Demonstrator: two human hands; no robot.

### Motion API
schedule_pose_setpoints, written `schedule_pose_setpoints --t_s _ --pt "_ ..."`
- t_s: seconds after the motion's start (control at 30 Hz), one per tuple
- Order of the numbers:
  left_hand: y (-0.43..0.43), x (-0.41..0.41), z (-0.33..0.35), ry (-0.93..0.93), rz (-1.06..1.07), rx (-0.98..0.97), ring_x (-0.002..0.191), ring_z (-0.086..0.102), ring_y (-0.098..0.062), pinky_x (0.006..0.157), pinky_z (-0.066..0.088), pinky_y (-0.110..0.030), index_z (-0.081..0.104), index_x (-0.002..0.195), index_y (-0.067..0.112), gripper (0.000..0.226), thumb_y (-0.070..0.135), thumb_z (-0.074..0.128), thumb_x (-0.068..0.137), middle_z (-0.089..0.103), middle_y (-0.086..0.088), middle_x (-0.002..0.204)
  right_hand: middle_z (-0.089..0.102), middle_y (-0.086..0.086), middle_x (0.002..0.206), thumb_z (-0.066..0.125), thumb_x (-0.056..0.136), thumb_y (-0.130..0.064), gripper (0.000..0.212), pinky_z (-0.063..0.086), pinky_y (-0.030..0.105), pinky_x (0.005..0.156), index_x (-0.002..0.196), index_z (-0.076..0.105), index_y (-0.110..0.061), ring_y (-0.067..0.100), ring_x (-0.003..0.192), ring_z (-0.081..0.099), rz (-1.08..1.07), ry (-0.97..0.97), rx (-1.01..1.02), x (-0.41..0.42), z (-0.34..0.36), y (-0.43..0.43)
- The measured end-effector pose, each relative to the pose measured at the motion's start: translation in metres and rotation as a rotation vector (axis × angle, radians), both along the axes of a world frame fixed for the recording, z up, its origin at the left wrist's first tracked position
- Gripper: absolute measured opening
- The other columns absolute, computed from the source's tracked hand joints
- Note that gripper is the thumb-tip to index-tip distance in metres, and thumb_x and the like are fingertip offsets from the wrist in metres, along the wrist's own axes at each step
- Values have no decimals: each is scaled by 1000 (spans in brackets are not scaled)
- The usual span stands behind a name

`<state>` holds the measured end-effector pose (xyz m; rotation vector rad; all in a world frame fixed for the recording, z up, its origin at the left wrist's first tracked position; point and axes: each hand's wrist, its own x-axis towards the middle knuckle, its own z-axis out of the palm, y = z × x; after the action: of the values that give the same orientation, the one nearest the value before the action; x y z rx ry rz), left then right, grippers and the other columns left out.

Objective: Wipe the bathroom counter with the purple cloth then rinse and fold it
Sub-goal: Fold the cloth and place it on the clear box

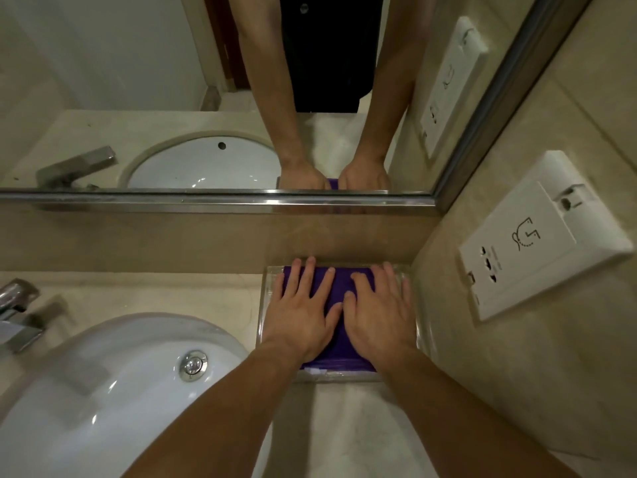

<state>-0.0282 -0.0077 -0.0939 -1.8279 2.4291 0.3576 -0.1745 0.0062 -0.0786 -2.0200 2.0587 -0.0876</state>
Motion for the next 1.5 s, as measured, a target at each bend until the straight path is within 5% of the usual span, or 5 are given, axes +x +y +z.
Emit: schedule_pose_setpoints --t_s 0.23,0.47,0.83,1.03,1.5 --pt "-6 15 -13 37 -85 -8 155 -18 -19 123 -15 -43 -8 159 32 75 62 -8 90 -16 6 167 -11 -3 169 -15 87 -56 77 -15 41 122 160 -4 -33 18 155 -14 57 -10 59 1 -22 5" --pt "4 4 -9 32 -87 -85 153 -17 -21 122 -14 -43 -6 158 22 71 54 -4 94 -9 -5 169 -6 3 170 -15 87 -53 81 -11 41 123 161 -1 -23 20 156 -9 6 19 24 3 -22 10" --pt "19 14 -14 33 -33 7 146 -33 -19 123 -17 -40 -21 154 28 74 67 2 95 -27 -1 163 -21 2 166 -17 83 -62 87 -9 39 125 159 -12 -21 17 153 -21 -81 -35 68 -5 -26 29" --pt "20 18 -12 88 1 33 148 -32 -21 125 -13 -42 -14 158 28 78 69 11 97 -27 -3 165 -24 2 166 11 104 -56 70 -8 39 126 159 -14 -21 18 154 -20 -78 -45 84 -9 -22 30" --pt "47 25 -14 33 -30 3 152 -26 -18 125 -13 -43 -19 155 25 83 74 -3 90 -23 -2 167 -27 -1 165 -15 86 -65 79 -11 43 125 153 -25 -25 15 150 -28 -10 21 78 -5 -28 62"
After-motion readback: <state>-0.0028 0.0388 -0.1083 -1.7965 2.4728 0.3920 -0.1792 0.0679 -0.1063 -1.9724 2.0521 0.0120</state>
